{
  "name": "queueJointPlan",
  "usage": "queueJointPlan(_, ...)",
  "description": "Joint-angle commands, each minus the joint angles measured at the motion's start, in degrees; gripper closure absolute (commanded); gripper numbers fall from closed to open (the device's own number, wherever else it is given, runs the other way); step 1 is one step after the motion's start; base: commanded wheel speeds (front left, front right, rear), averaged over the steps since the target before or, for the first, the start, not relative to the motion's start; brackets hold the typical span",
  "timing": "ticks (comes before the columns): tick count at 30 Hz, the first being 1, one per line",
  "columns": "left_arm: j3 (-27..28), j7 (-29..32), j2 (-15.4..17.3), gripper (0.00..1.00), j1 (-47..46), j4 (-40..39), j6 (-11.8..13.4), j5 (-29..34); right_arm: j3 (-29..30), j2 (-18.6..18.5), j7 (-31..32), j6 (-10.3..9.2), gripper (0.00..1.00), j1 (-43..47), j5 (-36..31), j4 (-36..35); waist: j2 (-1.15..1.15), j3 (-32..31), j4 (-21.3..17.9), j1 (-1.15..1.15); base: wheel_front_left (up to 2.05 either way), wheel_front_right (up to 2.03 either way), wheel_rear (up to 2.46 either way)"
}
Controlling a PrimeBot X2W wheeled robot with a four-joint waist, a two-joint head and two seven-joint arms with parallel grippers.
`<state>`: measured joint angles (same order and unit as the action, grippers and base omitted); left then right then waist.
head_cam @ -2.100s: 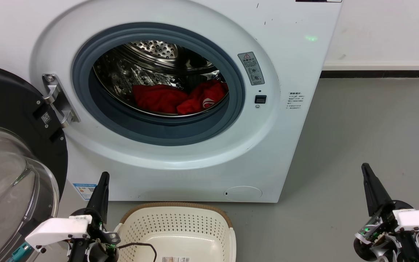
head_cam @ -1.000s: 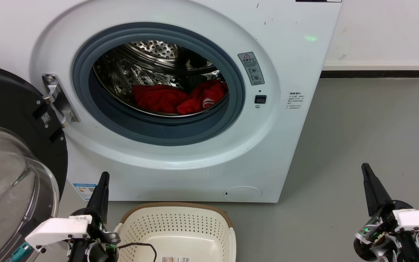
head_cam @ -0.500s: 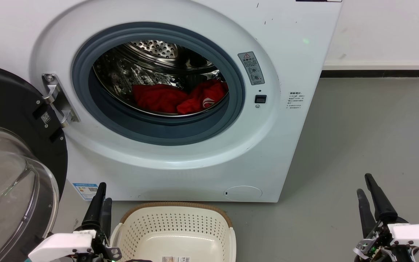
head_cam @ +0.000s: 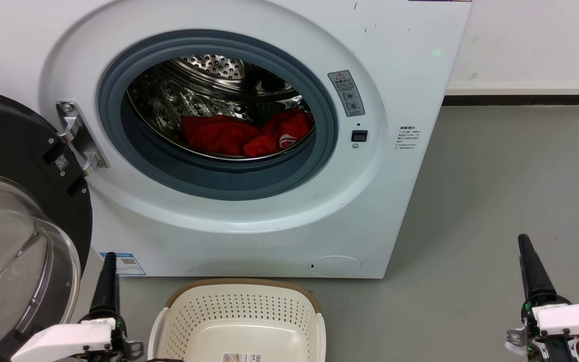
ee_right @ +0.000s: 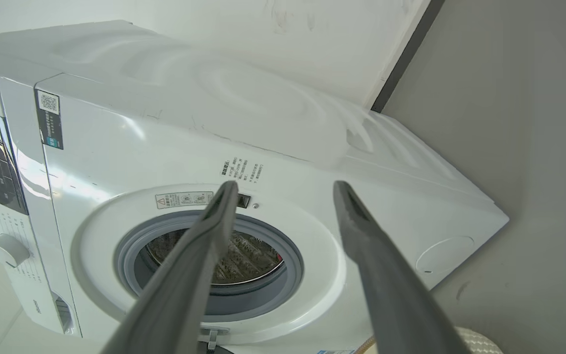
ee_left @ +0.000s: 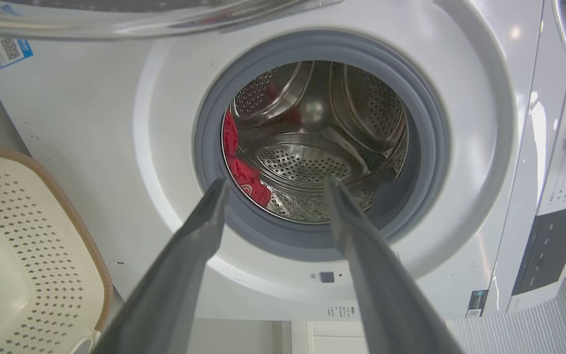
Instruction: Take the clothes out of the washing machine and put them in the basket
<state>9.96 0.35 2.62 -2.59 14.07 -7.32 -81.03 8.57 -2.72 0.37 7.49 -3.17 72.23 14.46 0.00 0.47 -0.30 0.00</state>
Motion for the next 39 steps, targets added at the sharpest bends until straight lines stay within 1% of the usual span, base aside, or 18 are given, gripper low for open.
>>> queueJointPlan(1, 1.2, -0.6, 0.2, 0.0, -0.9, -1.3, -0.1, 2.4, 0.3, -0.2, -0.6, 0.0, 0.0, -0.8, -3.2, -1.9, 0.0, 0.1, 0.0, 0.0, 0.0, 0.0, 0.0)
queueJointPlan(9, 3.7, -2.4, 0.2, 0.0, -1.7, -4.6, 0.7, 9.9, 0.1, -0.2, -2.4, 0.0, 0.0, -0.9, -17.8, -7.7, 0.0, 0.4, -0.1, 0.0, 0.0, 0.0, 0.0)
queueJointPlan(12, 3.8, -3.0, 0.2, 0.0, -1.6, -7.0, 1.6, 14.4, -0.5, -0.2, -3.1, 0.0, 0.0, -0.9, -23.0, -9.9, 0.0, 0.5, -0.1, 0.0, 0.0, 0.0, 0.0)
queueJointPlan(15, 3.1, -3.6, 0.2, 0.0, -1.6, -10.1, 3.4, 18.8, -0.9, -0.3, -3.6, 0.0, 0.0, -1.1, -28.2, -12.2, 0.0, 0.8, -0.1, 0.0, 0.0, 0.0, 0.0)
queueJointPlan(21, -0.2, -4.8, 0.2, 0.0, -0.8, -15.6, 6.9, 26.6, -2.7, -0.3, -4.8, 0.0, 0.0, -0.8, -37.5, -15.5, 0.0, 1.1, -0.1, 0.0, 0.0, 0.0, 0.0)
queueJointPlan(26, -2.6, -5.8, 0.2, 0.0, -0.4, -18.8, 8.9, 32.1, -3.9, -0.3, -5.8, 0.0, 0.0, -0.5, -44.0, -17.5, 0.0, 1.3, -0.2, 0.0, 0.0, 0.0, 0.0)
queueJointPlan(35, -5.8, -7.3, 0.2, 0.0, 0.5, -21.6, 10.0, 40.9, -5.4, -0.3, -7.3, 0.0, 0.0, 0.1, -54.0, -19.6, 0.0, 1.6, -0.4, 0.0, 0.0, 0.0, 0.0)
queueJointPlan(39, -7.2, -7.9, 0.2, 0.0, 1.2, -22.0, 9.8, 44.6, -6.0, -0.3, -8.0, 0.0, 0.0, 0.5, -57.6, -20.1, 0.0, 1.6, -0.4, 0.0, 0.0, 0.0, 0.0)
